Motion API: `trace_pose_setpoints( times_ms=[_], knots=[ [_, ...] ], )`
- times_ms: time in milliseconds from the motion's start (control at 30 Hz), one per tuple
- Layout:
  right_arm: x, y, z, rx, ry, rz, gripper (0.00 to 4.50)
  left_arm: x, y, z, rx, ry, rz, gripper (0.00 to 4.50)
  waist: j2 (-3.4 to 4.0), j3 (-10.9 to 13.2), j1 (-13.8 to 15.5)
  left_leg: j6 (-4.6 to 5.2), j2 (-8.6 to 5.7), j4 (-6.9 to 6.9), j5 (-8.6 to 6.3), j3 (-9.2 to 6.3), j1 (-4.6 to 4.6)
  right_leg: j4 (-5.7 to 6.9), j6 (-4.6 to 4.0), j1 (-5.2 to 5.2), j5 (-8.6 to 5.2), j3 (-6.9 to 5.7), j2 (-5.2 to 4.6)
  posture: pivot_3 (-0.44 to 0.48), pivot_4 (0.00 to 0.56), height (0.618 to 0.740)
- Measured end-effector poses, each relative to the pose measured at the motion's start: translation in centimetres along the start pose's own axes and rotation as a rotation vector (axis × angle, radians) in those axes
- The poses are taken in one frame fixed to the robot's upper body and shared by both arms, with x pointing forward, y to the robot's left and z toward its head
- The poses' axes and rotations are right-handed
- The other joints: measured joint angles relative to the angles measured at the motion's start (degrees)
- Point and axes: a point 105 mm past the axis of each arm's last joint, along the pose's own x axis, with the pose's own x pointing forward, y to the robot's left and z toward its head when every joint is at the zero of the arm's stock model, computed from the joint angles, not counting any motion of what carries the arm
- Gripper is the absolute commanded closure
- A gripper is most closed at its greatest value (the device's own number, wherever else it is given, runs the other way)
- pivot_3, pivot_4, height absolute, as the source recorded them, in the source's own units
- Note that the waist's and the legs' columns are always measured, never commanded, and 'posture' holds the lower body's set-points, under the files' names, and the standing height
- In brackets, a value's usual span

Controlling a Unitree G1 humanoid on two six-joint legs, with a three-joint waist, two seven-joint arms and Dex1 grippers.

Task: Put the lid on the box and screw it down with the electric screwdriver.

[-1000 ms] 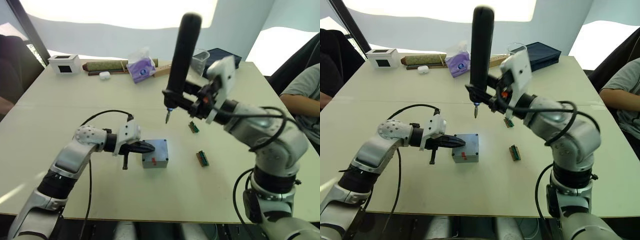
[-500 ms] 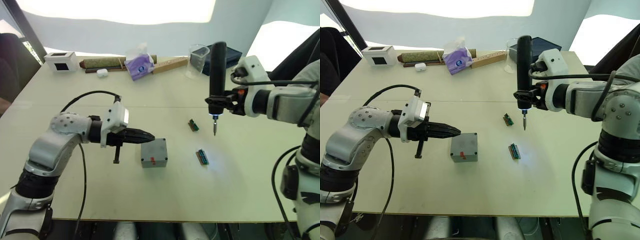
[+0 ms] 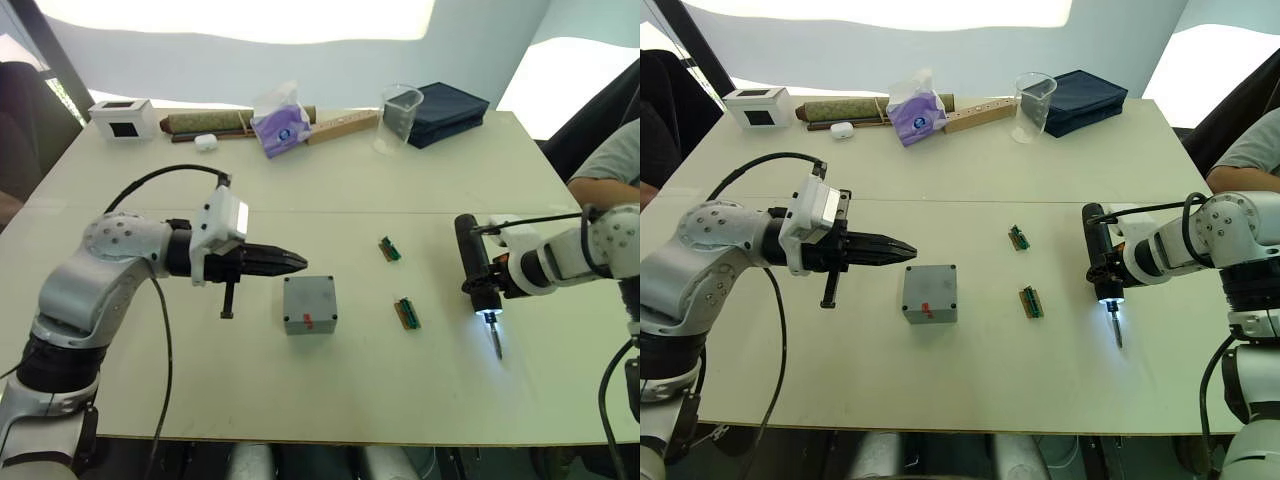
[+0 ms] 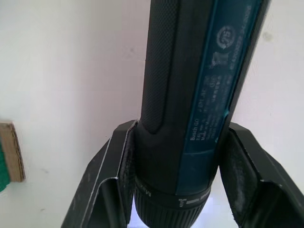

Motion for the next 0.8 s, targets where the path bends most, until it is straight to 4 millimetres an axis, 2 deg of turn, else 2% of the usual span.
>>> trace_pose_setpoints(
  times_ms=[133,200,233,333,367,433,533,600,667,700,767,800],
  knots=[
    [0.4,0.0,0.1,0.011,0.006,-0.013,2.6,0.0,0.1,0.0,-0.001,0.001,0.01,4.5,-0.03,-0.01,0.04,0.0,0.01,0.03,0.0,-0.05,0.03,0.0,0.0,0.09,0.0,-0.09,0.03,0.0,0.15,0.74],
    [0.5,0.0,0.2,0.013,0.006,-0.017,1.63,0.0,0.1,0.0,-0.001,0.001,0.011,4.5,-0.04,-0.02,0.04,0.0,0.01,0.07,0.0,-0.06,0.05,0.0,0.0,0.14,0.0,-0.1,0.02,0.0,0.15,0.74],
    [0.5,0.1,0.2,0.014,0.005,-0.014,1.38,0.0,0.1,0.1,0.001,0.001,0.012,4.5,-0.04,-0.02,0.03,0.0,0.01,0.09,0.0,-0.06,0.05,0.0,0.0,0.16,0.0,-0.1,0.02,0.0,0.15,0.74],
    [0.4,0.5,0.6,0.009,-0.008,0.0,0.24,0.0,-0.1,0.1,-0.001,0.002,0.01,4.5,-0.04,-0.02,0.01,0.0,0.01,0.15,0.0,-0.08,0.06,0.0,0.0,0.19,0.0,-0.11,0.02,0.0,0.15,0.74],
    [0.4,0.4,0.7,0.008,-0.012,-0.01,0.01,-0.1,-0.2,0.0,-0.008,0.008,0.012,4.5,-0.04,-0.02,0.02,0.0,0.0,0.15,0.0,-0.08,0.06,0.01,0.01,0.18,0.0,-0.11,0.02,0.0,0.15,0.74],
    [-0.6,0.8,1.8,-0.032,-0.067,-0.011,0.01,-0.7,-0.3,-0.4,-0.025,0.032,0.046,4.5,0.04,0.02,-0.04,0.0,0.01,0.12,0.0,-0.07,0.02,0.06,0.01,0.08,0.0,-0.05,0.01,0.0,0.15,0.74],
    [-4.1,1.7,5.0,-0.205,-0.283,-0.048,0.01,-1.5,0.0,-0.8,-0.044,0.059,0.099,4.5,0.09,0.05,0.03,0.0,0.01,-0.04,0.0,-0.16,0.01,0.07,-0.01,-0.03,-0.01,-0.09,0.04,0.0,0.15,0.74],
    [-5.8,2.4,6.3,-0.301,-0.398,-0.029,0.01,-2.1,0.1,-1.2,-0.071,0.074,0.133,4.5,0.08,0.05,0.06,0.0,0.02,-0.06,0.0,-0.14,0.01,0.05,-0.01,-0.03,-0.01,-0.11,0.05,0.0,0.15,0.74],
    [-7.0,4.7,7.3,-0.428,-0.509,0.074,0.56,-2.8,0.0,-2.2,-0.106,0.109,0.16,4.5,0.08,0.05,0.0,0.0,0.02,-0.05,0.0,-0.14,0.01,0.03,-0.01,-0.01,-0.01,-0.1,0.03,0.0,0.15,0.74],
    [-7.1,5.5,7.3,-0.468,-0.532,0.117,0.72,-3.0,-0.1,-2.6,-0.117,0.124,0.165,4.5,0.08,0.05,-0.06,0.0,0.02,-0.03,0.0,-0.13,0.01,0.04,-0.01,-0.01,-0.01,-0.09,0.03,0.0,0.15,0.74],
    [-7.3,7.8,7.0,-0.567,-0.597,0.235,1.55,-3.6,-0.4,-4.0,-0.154,0.17,0.18,4.5,0.07,0.05,-0.03,-0.01,0.02,0.03,0.0,-0.09,0.03,0.07,-0.01,0.04,-0.01,-0.11,0.03,0.0,0.15,0.74],
    [-7.3,8.7,6.7,-0.601,-0.619,0.283,1.71,-3.9,-0.5,-4.7,-0.173,0.187,0.185,4.5,0.07,0.05,-0.01,-0.01,0.02,0.04,0.0,-0.09,0.04,0.07,-0.01,0.07,-0.01,-0.13,0.03,0.0,0.15,0.74]
  ],
)
